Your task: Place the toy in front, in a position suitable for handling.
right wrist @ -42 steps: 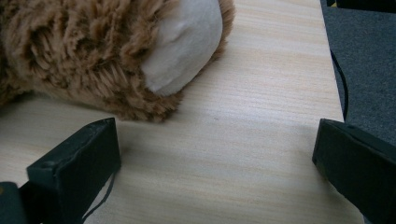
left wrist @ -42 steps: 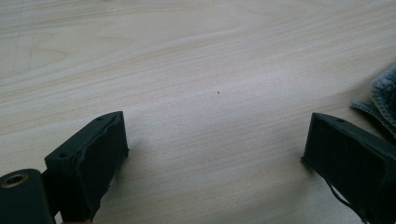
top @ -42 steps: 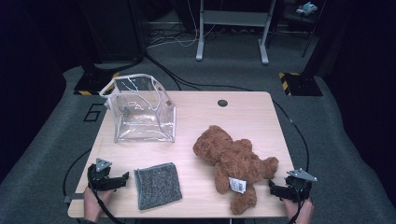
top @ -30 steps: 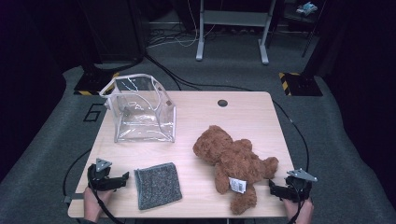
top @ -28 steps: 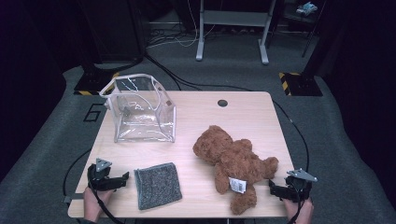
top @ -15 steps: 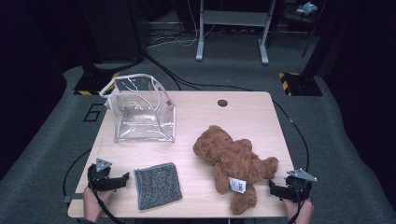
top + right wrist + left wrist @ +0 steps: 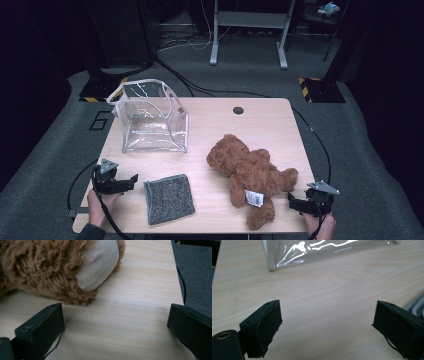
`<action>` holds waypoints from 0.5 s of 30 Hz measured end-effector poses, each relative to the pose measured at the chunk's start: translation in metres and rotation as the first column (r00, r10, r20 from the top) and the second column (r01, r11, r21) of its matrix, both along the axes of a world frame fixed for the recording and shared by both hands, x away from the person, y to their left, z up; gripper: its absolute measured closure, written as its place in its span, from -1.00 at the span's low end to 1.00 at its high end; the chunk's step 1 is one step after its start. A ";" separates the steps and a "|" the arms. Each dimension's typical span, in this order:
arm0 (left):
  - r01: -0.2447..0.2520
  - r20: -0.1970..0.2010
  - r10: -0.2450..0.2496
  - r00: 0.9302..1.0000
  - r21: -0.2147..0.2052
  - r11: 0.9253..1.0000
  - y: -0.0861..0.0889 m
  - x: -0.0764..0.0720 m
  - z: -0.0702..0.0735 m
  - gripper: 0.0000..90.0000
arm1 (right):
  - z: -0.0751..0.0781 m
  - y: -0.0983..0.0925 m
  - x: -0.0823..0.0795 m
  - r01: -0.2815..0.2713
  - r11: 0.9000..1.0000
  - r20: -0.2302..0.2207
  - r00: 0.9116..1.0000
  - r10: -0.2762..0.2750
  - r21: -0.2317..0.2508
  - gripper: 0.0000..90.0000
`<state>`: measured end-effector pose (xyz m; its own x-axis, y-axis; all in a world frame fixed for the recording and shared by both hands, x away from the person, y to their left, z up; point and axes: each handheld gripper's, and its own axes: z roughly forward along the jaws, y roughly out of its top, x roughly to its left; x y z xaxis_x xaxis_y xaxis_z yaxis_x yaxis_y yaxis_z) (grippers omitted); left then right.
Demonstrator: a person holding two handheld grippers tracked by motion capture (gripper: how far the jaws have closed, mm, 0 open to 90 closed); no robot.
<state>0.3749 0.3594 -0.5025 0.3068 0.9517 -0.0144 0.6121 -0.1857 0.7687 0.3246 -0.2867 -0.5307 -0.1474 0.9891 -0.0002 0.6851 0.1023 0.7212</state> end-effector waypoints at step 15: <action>-0.007 0.012 0.007 1.000 -0.005 1.000 0.019 0.049 0.020 -0.62 | 0.000 0.000 0.000 0.000 1.000 0.000 1.000 0.000 0.000 -1.00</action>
